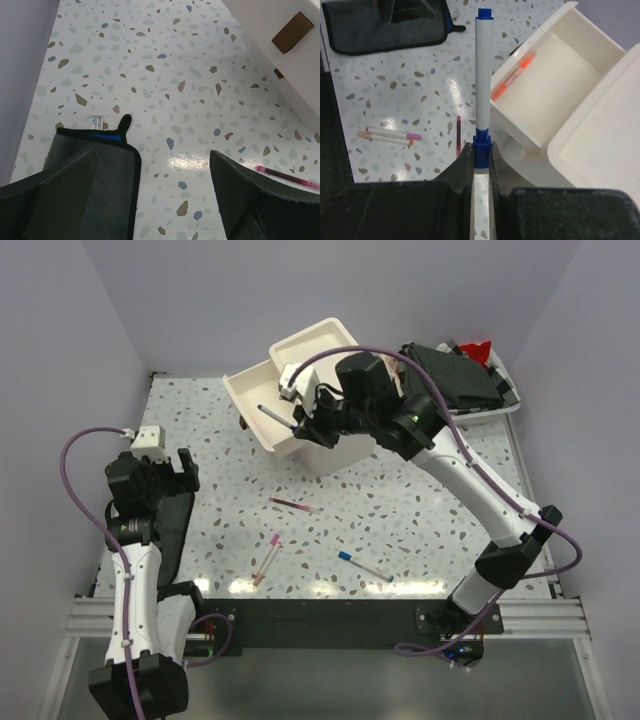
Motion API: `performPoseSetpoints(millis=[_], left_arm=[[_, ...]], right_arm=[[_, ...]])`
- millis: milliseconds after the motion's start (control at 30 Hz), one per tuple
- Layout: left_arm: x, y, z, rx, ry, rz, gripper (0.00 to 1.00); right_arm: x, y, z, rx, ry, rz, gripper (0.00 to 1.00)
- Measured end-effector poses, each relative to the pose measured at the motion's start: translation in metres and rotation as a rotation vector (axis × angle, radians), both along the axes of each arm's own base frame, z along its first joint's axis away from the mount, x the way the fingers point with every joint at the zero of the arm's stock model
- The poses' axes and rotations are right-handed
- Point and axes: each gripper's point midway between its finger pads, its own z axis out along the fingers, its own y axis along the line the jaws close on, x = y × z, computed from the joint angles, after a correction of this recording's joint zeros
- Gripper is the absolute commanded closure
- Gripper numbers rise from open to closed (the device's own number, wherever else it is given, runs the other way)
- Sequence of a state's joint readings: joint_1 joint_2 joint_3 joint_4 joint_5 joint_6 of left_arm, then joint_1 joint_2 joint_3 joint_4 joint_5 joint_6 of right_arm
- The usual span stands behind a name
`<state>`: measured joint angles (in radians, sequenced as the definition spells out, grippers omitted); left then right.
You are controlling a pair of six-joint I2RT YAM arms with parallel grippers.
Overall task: Sort the stationery into containers
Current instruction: Place the pen in the drawer.
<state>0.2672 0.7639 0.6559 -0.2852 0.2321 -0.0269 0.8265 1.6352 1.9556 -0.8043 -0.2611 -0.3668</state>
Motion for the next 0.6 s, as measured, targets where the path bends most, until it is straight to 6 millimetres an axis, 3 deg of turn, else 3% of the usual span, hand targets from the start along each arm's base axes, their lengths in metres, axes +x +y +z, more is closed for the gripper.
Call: performPoseSetpoints(millis=[133, 267, 433, 600], left_arm=[[-0.001, 0.000, 0.002, -0.004, -0.008, 0.003, 0.01], [-0.002, -0.001, 0.005, -0.001, -0.019, 0.003, 0.01], [-0.003, -0.001, 0.009, 0.002, -0.031, 0.003, 0.01], [-0.003, -0.001, 0.010, 0.003, -0.034, 0.003, 0.01]], right_arm=[[0.027, 0.032, -0.002, 0.033, 0.053, -0.038, 1.00], [0.047, 0.056, -0.031, 0.016, 0.115, -0.066, 1.00], [0.062, 0.066, -0.068, -0.028, 0.180, -0.110, 1.00], [0.067, 0.070, -0.078, -0.030, 0.208, -0.139, 1.00]])
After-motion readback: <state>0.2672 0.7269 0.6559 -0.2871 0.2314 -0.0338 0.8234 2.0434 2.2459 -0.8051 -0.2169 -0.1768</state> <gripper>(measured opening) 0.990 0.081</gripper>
